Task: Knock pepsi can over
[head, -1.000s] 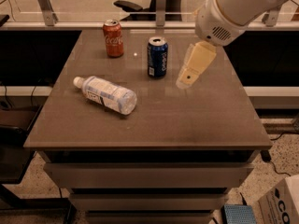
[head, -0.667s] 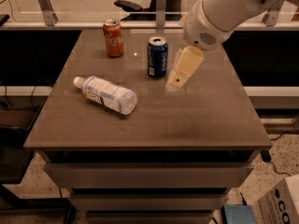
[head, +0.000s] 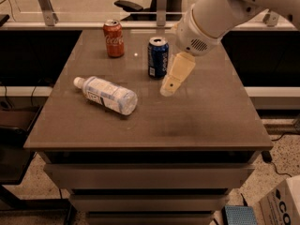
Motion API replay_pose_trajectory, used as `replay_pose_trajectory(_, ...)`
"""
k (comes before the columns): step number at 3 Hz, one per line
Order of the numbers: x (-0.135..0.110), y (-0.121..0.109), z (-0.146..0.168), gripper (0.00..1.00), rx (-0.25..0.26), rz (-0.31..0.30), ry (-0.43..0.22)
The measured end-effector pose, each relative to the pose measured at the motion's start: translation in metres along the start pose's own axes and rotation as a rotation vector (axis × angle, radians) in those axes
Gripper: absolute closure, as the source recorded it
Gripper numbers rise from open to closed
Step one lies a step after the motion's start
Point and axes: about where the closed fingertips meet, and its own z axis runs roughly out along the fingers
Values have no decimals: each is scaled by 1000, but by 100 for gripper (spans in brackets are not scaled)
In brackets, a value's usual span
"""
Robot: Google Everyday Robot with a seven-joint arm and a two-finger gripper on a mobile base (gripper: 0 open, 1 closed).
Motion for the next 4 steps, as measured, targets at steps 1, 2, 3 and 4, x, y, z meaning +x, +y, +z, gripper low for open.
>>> replay_pose_trajectory(1,4,-2,16,0,0,31,-29)
replay_pose_trajectory(2,16,-13,39,0,33,92,-58)
replay_pose_trajectory(3,27,-28,56,0,82,149,-87)
replay_pose_trajectory(4,38,-42,66,0,152,217,-99)
